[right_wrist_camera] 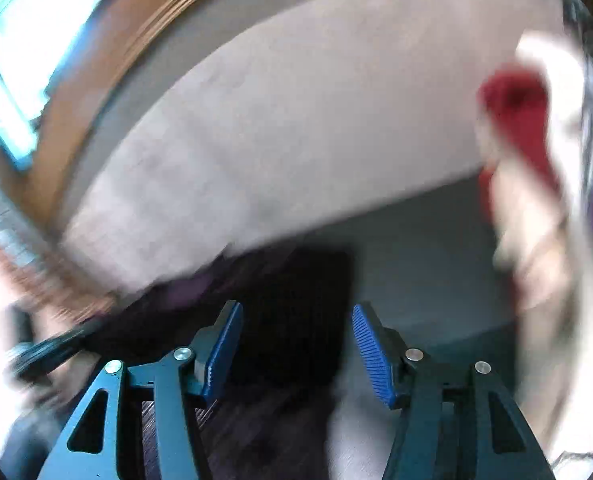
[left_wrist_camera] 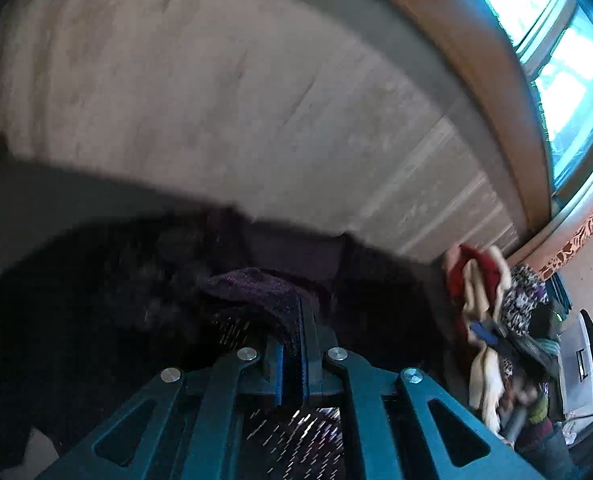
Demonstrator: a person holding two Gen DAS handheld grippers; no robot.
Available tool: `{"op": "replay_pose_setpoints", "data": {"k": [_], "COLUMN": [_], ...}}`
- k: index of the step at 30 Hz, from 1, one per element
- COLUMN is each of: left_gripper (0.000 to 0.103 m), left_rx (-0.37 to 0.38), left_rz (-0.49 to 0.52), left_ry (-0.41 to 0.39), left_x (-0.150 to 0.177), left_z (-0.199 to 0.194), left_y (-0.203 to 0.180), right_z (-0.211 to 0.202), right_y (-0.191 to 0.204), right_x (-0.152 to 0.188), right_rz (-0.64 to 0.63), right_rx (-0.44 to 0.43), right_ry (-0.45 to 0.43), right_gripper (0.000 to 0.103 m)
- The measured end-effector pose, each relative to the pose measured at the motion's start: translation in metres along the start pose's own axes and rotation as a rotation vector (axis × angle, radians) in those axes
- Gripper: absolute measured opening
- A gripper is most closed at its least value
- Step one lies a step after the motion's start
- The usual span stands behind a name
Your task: Fold clothes
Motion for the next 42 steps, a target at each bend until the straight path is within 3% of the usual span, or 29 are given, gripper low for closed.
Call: {"op": "replay_pose_setpoints", "data": {"k": [1, 4, 7, 11, 14, 15, 19, 21, 24, 26, 32, 35, 36, 38, 42], "left_gripper": [0.004, 0.004, 0.004, 0.004, 0.009, 0.012, 0.024, 0.028, 0.029, 0.029, 0.029, 0.028, 0.020, 0.009, 0.008], "left_rx": [-0.016, -0.010, -0.046, -0.138, -0.128, -0.121, 0.034, 0.095, 0.122, 0.074, -0.126, -0.180, -0.205, -0.234, -0.285], "left_rz": [-0.020, -0.054, -0.035, 0.020, -0.018, -0.033, -0.176, -0.244, -0.296, -0.251, 0.173, 0.283, 0.311, 0.344, 0.320], "left_ry": [0.019, 0.033, 0.036, 0.062, 0.100, 0.111, 0.080, 0.056, 0.024, 0.028, 0.216, 0.274, 0.283, 0.264, 0.130], "left_x": [0.007, 0.012, 0.012, 0.029, 0.050, 0.056, 0.054, 0.046, 0.027, 0.016, 0.027, 0.035, 0.037, 0.033, 0.005], "left_z": [0.006, 0.010, 0.007, 0.010, 0.016, 0.017, 0.003, -0.006, -0.009, -0.004, 0.035, 0.049, 0.052, 0.054, 0.048], "left_y": [0.012, 0.020, 0.022, 0.040, 0.059, 0.065, 0.077, 0.084, 0.088, 0.086, 0.060, 0.057, 0.057, 0.055, 0.053], "right_z": [0.002, 0.017, 0.045, 0.058, 0.061, 0.059, 0.046, 0.042, 0.045, 0.059, 0.105, 0.118, 0.121, 0.123, 0.123], "right_y": [0.013, 0.040, 0.052, 0.021, 0.008, 0.010, 0.024, 0.035, 0.051, 0.062, 0.060, 0.051, 0.048, 0.044, 0.040], "right_x": [0.020, 0.063, 0.076, 0.059, 0.054, 0.056, 0.057, 0.043, 0.019, 0.006, 0.004, 0.014, 0.018, 0.021, 0.017], "right_rz": [0.027, 0.097, 0.069, 0.080, 0.044, 0.007, -0.138, -0.202, -0.286, -0.337, -0.377, -0.382, -0.380, -0.380, -0.375], "right_rx": [-0.081, -0.199, -0.148, 0.021, 0.112, 0.123, 0.157, 0.162, 0.162, 0.169, 0.203, 0.215, 0.220, 0.222, 0.225], "right_ry": [0.045, 0.130, 0.171, 0.106, 0.093, 0.109, 0.142, 0.117, 0.094, 0.103, 0.223, 0.263, 0.273, 0.277, 0.251], "right_gripper": [0.062, 0.076, 0.076, 0.077, 0.076, 0.075, 0.075, 0.075, 0.075, 0.075, 0.075, 0.075, 0.075, 0.076, 0.076]}}
Point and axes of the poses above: each gripper's, at about its wrist camera, not at the fingertips, and z roughly the way its jaws point, y to its left, x to its underside, the point moved 10 cm from there along z, roughly the way its jaws point, and after that the axes turned 5 degrees about -z, right-handed, at the moved point
